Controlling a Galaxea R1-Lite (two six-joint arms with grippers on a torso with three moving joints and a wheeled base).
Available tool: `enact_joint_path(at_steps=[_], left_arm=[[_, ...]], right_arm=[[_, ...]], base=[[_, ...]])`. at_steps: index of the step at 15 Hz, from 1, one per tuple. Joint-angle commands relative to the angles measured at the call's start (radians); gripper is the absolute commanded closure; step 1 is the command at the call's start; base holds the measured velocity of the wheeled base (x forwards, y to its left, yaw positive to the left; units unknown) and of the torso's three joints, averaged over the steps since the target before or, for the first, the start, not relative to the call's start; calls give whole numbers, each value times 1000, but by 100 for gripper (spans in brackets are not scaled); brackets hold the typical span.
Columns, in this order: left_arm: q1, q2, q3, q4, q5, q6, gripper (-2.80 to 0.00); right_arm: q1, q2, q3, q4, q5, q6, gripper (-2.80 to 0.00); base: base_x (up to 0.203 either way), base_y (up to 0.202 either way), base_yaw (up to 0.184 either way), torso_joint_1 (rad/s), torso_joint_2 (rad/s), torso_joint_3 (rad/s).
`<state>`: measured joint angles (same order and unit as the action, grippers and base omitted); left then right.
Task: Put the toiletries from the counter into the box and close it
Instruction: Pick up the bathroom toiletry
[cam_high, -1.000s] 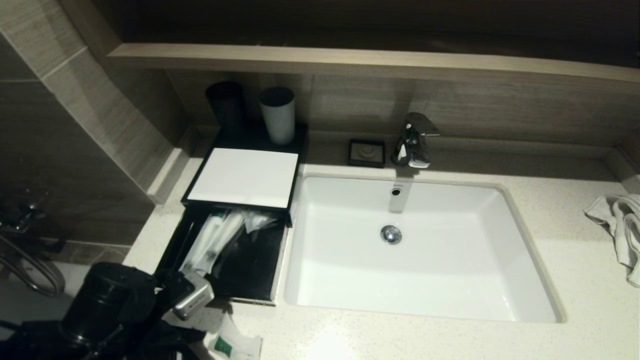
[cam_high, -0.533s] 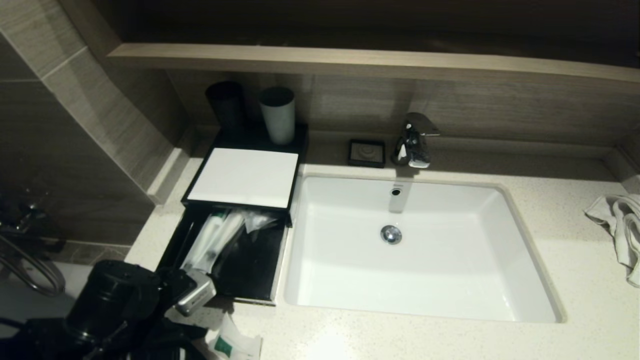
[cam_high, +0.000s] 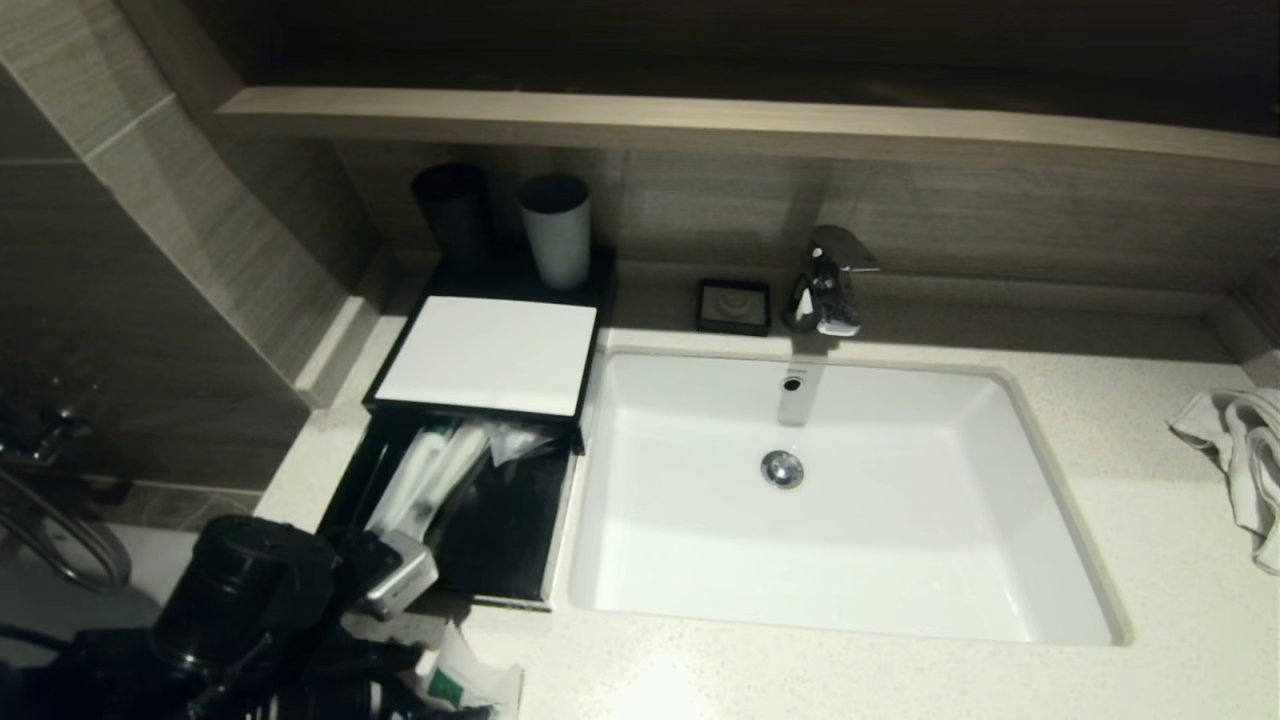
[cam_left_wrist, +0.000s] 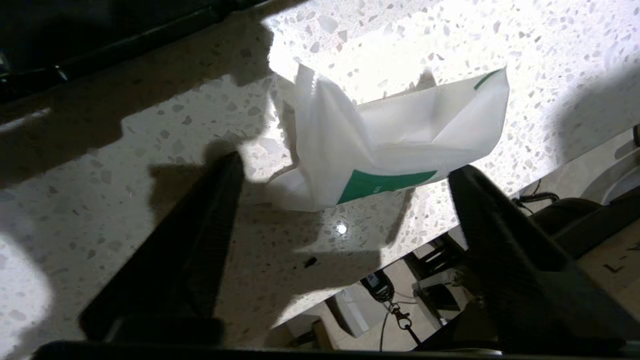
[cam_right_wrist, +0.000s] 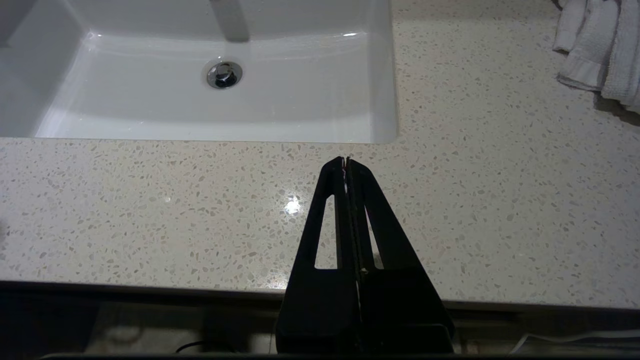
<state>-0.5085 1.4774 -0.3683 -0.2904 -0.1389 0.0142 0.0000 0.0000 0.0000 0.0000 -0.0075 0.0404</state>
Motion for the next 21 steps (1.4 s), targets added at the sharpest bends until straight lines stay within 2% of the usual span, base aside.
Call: enact_joint_path(at_steps=[1,10,19,21], left_arm=[[-1,6,-1,-1,1,0,0],[-1,-27,6,0,27,1,0],[10,-212,-16,6,29,-7,0],[16,-205,-44,4,27,-44,0]], right_arm=[[0,2,0,0,0,0,0],[0,2,0,0,0,1,0],[0,2,0,0,0,1,0],[0,2,0,0,0,0,0]], base=[[0,0,0,0,0,0],[0,0,0,0,0,0],[0,0,0,0,0,0],[0,0,0,0,0,0]])
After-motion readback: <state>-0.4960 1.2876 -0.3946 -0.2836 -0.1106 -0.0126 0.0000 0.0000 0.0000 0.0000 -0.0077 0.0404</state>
